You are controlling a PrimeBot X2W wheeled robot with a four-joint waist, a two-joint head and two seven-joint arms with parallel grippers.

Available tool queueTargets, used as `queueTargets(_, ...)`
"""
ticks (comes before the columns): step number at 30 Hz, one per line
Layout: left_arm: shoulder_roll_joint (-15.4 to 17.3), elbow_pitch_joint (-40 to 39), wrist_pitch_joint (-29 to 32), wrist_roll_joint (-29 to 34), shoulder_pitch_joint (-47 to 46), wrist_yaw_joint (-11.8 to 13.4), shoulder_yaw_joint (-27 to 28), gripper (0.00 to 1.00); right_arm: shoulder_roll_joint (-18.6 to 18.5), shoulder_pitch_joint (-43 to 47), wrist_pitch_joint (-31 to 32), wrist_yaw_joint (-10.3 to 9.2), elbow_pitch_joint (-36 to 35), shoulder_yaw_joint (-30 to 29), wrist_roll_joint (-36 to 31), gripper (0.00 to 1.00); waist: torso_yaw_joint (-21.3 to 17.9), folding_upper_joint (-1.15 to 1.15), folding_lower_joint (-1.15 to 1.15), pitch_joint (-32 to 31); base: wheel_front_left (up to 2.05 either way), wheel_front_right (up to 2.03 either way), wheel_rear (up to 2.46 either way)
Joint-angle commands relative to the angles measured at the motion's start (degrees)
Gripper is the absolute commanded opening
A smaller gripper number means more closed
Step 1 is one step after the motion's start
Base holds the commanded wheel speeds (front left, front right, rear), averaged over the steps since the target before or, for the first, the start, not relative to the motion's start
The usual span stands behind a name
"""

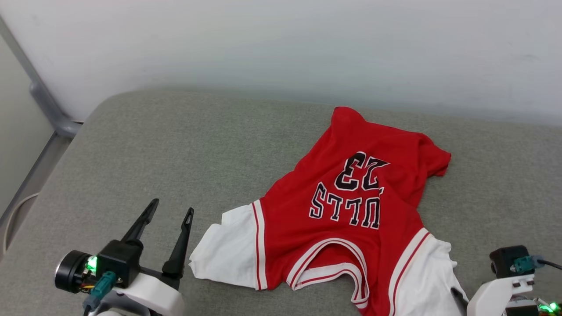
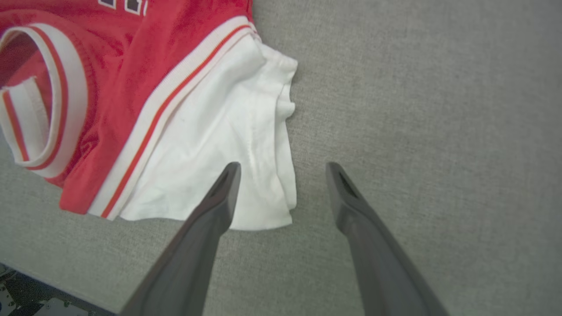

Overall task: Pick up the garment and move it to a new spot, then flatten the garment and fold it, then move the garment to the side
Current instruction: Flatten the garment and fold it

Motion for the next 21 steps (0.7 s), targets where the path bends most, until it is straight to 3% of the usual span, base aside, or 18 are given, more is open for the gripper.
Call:
queueTargets(1, -0.70, -0.16, -0.64, 0.60, 0.71, 0.26, 0.17, 1.00, -0.70, 1.20, 3.59, -0.06, -0.35, 0.34, 0.66, 1.00, 0.77, 0.00, 0.01, 0.25, 0.00, 0.00, 0.00)
queueTargets(5, -2.10, -0.83, -1.36, 2.41, 0.90, 0.37, 0.28, 1.00, -2.01, 1.21, 11.43, -0.08, -1.39, -1.09, -0.24, 1.00, 2.05, 0.00, 0.01, 1.09, 0.00, 0.00, 0.00)
queueTargets(10, -3.56, -1.28, -1.59, 4.86, 0.53, 0.87, 1.35, 1.00, -1.43, 0.50, 16.38, -0.07, -0.90, -1.52, -1.52, 1.00, 3.47, 0.00, 0.01, 2.23, 0.00, 0.00, 0.00)
queueTargets(21, -7.12, -4.00, -1.50, 9.49, -0.40, -2.40, 4.55, 1.00, 0.48, -1.11, 17.76, -0.06, 4.66, -1.18, -2.46, 1.00, 5.55, 0.00, 0.01, 6.09, 0.00, 0.00, 0.00)
